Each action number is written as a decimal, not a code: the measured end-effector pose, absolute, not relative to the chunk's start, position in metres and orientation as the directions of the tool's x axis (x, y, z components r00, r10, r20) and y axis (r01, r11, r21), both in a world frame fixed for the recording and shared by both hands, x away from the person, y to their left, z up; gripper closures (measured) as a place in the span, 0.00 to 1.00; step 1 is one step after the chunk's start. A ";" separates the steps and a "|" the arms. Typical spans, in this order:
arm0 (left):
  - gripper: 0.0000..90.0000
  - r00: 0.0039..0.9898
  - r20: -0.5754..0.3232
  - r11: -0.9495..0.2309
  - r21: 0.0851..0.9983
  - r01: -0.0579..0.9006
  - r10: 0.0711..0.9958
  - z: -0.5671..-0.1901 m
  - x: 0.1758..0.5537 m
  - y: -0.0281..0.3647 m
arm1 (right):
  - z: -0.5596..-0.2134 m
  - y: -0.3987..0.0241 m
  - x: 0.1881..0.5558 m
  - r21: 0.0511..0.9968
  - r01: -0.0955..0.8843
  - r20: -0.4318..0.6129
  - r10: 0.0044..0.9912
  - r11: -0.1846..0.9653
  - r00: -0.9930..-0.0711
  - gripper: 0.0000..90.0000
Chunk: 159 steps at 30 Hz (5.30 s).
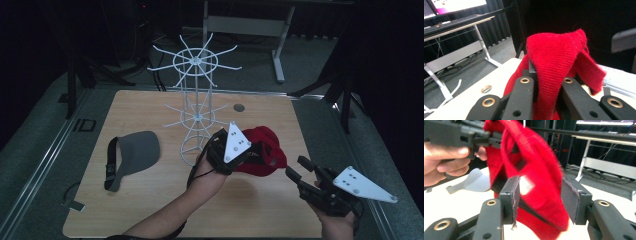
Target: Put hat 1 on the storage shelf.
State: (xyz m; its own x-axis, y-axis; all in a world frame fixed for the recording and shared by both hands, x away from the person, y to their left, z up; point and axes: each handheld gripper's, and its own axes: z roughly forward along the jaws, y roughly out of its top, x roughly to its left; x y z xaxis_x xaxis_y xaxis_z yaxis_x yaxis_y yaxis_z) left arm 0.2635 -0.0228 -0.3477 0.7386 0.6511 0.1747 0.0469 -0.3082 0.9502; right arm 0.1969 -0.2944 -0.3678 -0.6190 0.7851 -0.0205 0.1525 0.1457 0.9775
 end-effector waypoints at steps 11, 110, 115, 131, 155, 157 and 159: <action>0.97 0.832 0.175 -0.292 0.956 -0.016 0.527 -0.345 0.260 -0.003 | -0.370 -0.315 0.208 0.972 0.184 0.005 0.767 0.148 -0.641 0.56; 0.17 0.829 0.054 -0.271 0.955 0.120 0.557 -0.450 0.234 0.088 | -0.283 -0.301 0.245 0.996 0.047 -0.024 0.758 0.071 -0.652 0.99; 0.09 0.814 0.028 -0.263 0.952 0.155 0.580 -0.471 0.230 0.097 | -0.269 -0.299 0.256 0.997 0.031 -0.030 0.768 0.065 -0.640 0.99; 0.07 0.766 -0.006 -0.248 0.945 0.215 0.643 -0.518 0.221 0.117 | -0.231 -0.281 0.283 0.999 -0.008 -0.045 0.787 0.051 -0.615 0.99; 0.07 0.732 -0.013 -0.203 0.957 0.207 0.681 -0.522 0.219 0.124 | -0.203 -0.229 0.336 0.997 0.005 -0.063 0.822 0.080 -0.566 0.99; 0.07 0.731 -0.012 -0.204 0.957 0.207 0.683 -0.522 0.219 0.124 | -0.202 -0.226 0.340 0.996 0.011 -0.064 0.823 0.085 -0.564 0.99; 0.07 0.731 -0.013 -0.203 0.957 0.207 0.682 -0.522 0.218 0.125 | -0.202 -0.223 0.344 0.996 0.022 -0.063 0.827 0.091 -0.559 0.99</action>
